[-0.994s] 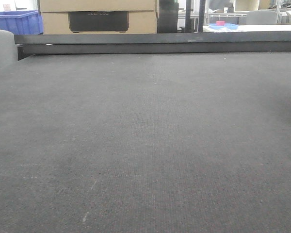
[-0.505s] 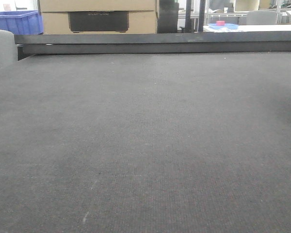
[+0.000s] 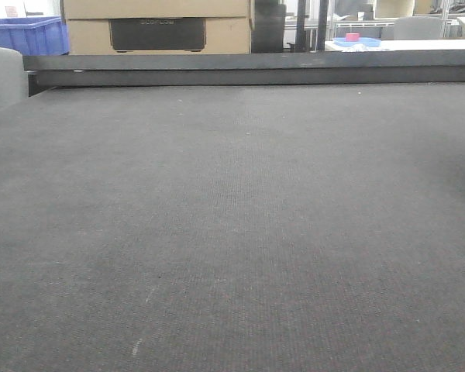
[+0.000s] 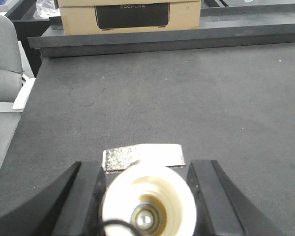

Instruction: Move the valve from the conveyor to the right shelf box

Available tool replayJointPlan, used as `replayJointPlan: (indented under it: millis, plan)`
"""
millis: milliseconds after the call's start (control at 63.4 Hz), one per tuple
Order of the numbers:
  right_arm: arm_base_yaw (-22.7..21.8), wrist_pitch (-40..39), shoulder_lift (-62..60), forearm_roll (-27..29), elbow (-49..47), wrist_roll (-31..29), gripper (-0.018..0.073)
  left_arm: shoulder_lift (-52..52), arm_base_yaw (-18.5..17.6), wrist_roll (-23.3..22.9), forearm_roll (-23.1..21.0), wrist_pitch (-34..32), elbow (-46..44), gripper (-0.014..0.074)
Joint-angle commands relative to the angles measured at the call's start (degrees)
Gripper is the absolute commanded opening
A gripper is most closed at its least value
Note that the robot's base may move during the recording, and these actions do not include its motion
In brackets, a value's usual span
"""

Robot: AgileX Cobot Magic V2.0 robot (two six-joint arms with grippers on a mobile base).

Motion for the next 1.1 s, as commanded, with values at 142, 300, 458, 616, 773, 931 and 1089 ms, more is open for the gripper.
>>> replayJointPlan:
  millis: [142,300,458,616,773,931,1089]
  plan:
    - [0.0,-4.5,-0.6,-0.3,-0.8,-0.3,-0.0154,-0.7,-0.4,-0.2,-0.4,-3.1,-0.7,-0.0111]
    - [0.0,-4.5,-0.6,-0.3,-0.8,-0.3,-0.0154,-0.7,-0.4,-0.2,-0.4,-3.1,-0.7,-0.0111]
    - [0.0,-4.5,-0.6,-0.3,-0.8,-0.3,-0.0154,-0.7,-0.4,-0.2,-0.4,-3.1,-0.7,-0.0111]
    - [0.0,-4.5,-0.6,-0.3,-0.8,-0.3,-0.0154,-0.7,-0.4,-0.2,-0.4,-3.1,-0.7,-0.0111]
    - [0.0,-4.5,-0.6,-0.3,-0.8,-0.3,-0.0154,-0.7,-0.4,-0.2,-0.4,-3.1,-0.7,-0.0111]
    - [0.0,-4.5,-0.6,-0.3,-0.8,-0.3,-0.0154,-0.7,-0.4,-0.2,-0.4,-3.1,-0.7,-0.0111]
    - [0.0,-4.5,-0.6,-0.3,-0.8,-0.3,-0.0154,-0.7,-0.4,-0.2,-0.4,-3.1,-0.7,-0.0111]
